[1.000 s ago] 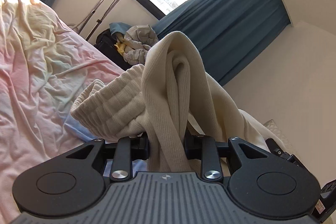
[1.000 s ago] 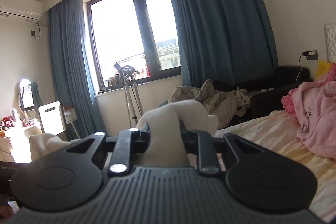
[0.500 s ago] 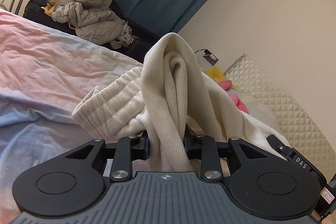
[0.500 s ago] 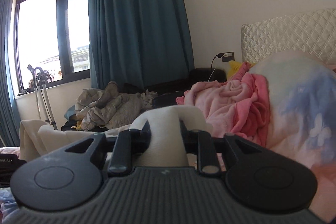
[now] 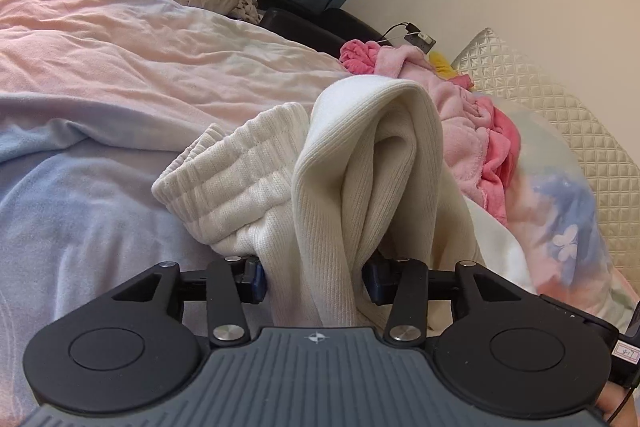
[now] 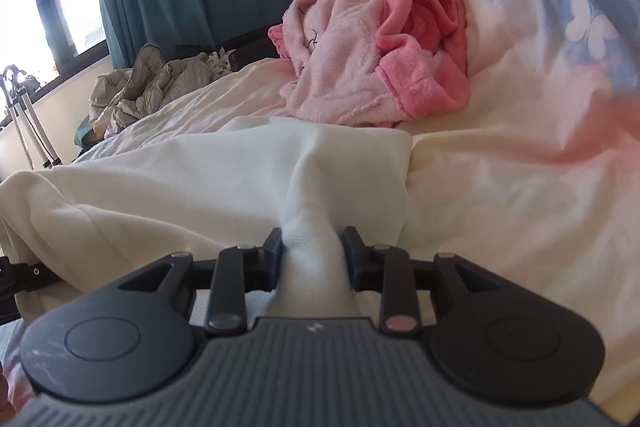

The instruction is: Fold clothes

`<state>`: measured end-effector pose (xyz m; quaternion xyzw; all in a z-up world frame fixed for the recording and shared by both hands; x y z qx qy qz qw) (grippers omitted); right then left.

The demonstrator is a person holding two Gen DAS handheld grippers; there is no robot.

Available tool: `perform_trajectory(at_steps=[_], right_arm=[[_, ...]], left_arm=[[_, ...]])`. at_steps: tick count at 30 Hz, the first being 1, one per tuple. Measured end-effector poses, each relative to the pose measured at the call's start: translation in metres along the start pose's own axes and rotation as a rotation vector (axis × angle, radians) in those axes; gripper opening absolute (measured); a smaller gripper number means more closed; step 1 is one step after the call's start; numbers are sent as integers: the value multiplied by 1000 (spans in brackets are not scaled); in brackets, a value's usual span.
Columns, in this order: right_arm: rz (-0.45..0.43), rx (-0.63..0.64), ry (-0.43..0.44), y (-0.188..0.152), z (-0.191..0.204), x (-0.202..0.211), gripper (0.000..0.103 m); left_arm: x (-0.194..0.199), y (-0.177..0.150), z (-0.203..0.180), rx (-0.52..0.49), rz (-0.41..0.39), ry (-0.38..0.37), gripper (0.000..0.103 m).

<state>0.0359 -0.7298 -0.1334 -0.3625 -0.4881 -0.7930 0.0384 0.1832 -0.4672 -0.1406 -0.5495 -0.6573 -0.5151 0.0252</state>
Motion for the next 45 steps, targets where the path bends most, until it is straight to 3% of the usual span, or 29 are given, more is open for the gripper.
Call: perform_trajectory(at_steps=[4, 7, 11, 15, 22, 31, 37, 45], right_arm=[[-9, -51, -26, 16, 2, 29, 41], [-45, -19, -56, 28, 10, 57, 41], [-88, 42, -65, 41, 32, 95, 41], [-131, 84, -25, 47, 67, 136, 41], [-177, 190, 95, 37, 160, 200, 41], [-195, 293, 324, -6, 294, 250, 43], [-188, 421, 436, -61, 375, 254, 43], [-193, 524, 561, -101, 444, 247, 52]], left_arm=[[35, 2, -11, -96, 17, 71, 67], [72, 11, -18, -146, -26, 111, 74], [128, 21, -30, -213, -86, 144, 74], [186, 27, -34, -246, -150, 176, 79], [297, 27, -15, -308, -258, 319, 91], [422, 12, 56, -243, -359, 498, 97], [470, -16, 111, -164, -390, 652, 99], [506, -33, 168, -66, -455, 754, 103]])
Point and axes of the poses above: each gripper's, at about its wrist camera, not at the fingertips, and x roughly against the way its jaws point, z to its left, y to its top, the point moved 6 cm from there along -x, roughly the way its jaws point, and after that the axes turned 6 degrees about z, right-handed, at the moved point
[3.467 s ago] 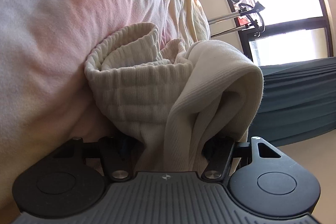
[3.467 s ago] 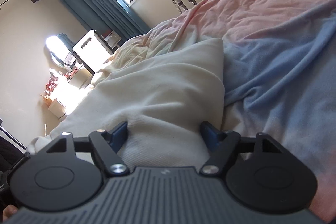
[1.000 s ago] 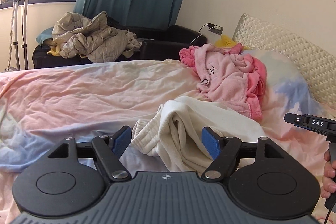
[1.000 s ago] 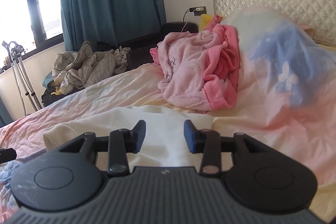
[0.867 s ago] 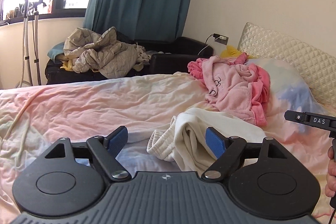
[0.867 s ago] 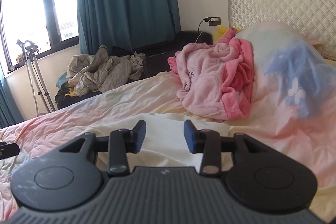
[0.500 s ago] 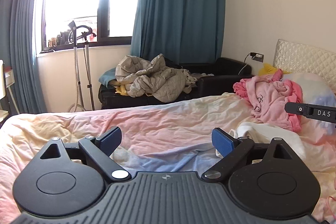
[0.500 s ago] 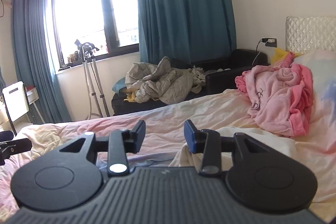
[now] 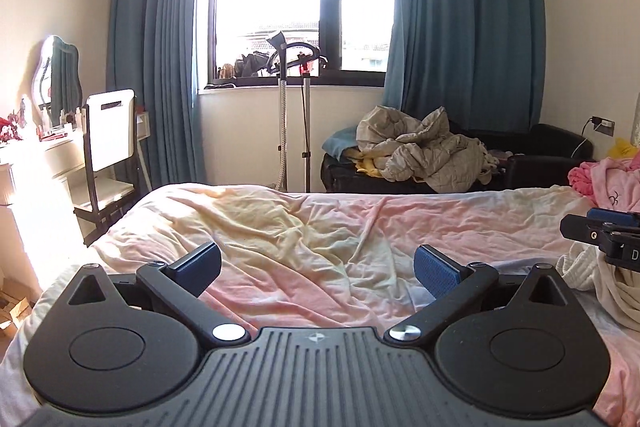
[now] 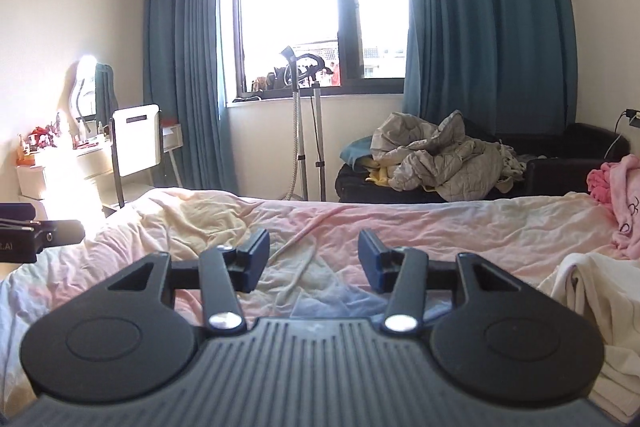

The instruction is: Fold clothes

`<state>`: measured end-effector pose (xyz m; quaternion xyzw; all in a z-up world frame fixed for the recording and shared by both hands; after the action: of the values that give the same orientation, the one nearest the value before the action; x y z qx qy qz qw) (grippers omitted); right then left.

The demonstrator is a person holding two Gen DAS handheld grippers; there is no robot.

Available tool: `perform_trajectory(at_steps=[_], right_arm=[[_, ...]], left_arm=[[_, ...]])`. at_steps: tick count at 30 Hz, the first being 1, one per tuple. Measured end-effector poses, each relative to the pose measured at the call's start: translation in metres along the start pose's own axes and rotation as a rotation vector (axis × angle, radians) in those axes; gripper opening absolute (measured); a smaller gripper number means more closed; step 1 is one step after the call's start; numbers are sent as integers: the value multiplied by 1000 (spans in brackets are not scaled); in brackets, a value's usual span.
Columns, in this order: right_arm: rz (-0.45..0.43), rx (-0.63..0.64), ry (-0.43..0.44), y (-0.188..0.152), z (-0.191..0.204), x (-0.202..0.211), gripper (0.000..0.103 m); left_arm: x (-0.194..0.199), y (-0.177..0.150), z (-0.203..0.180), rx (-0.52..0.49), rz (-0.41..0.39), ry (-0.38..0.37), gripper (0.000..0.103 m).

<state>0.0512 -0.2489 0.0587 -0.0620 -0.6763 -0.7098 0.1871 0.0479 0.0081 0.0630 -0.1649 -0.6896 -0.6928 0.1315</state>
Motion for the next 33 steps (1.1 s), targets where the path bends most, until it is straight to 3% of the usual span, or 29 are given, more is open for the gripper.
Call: perform_trajectory(at_steps=[4, 9, 16, 21, 23, 25, 33], right_arm=[[3, -70, 46, -9, 3, -18, 59], [44, -66, 23, -34, -1, -36, 61], [28, -27, -21, -46, 2, -50, 64], [51, -13, -18, -60, 11, -59, 64], [54, -12, -12, -62, 15, -62, 69], [41, -11, -29, -61, 17, -62, 86], [39, -35, -20, -62, 18, -63, 103]], left_arm=[[-18, -14, 19, 63, -2, 49, 103], [-35, -34, 25, 94, 22, 64, 103], [-34, -42, 27, 45, 6, 92, 103], [-40, -50, 24, -7, 44, 95, 103], [-40, -53, 24, -11, 50, 79, 103], [-40, -54, 24, -14, 51, 69, 103], [-42, -54, 23, -7, 54, 58, 103]])
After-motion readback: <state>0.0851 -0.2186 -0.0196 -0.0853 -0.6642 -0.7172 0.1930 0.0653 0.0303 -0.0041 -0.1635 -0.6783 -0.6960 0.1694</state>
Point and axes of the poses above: each gripper's, at about its wrist camera, not at the fingertips, and x roughly against the way its jaws point, z to its left, y to its top, the point moved 6 cm from there along -x, roughly the way its jaws point, and after that the axes turned 6 degrees about z, right-handed, at the moved point
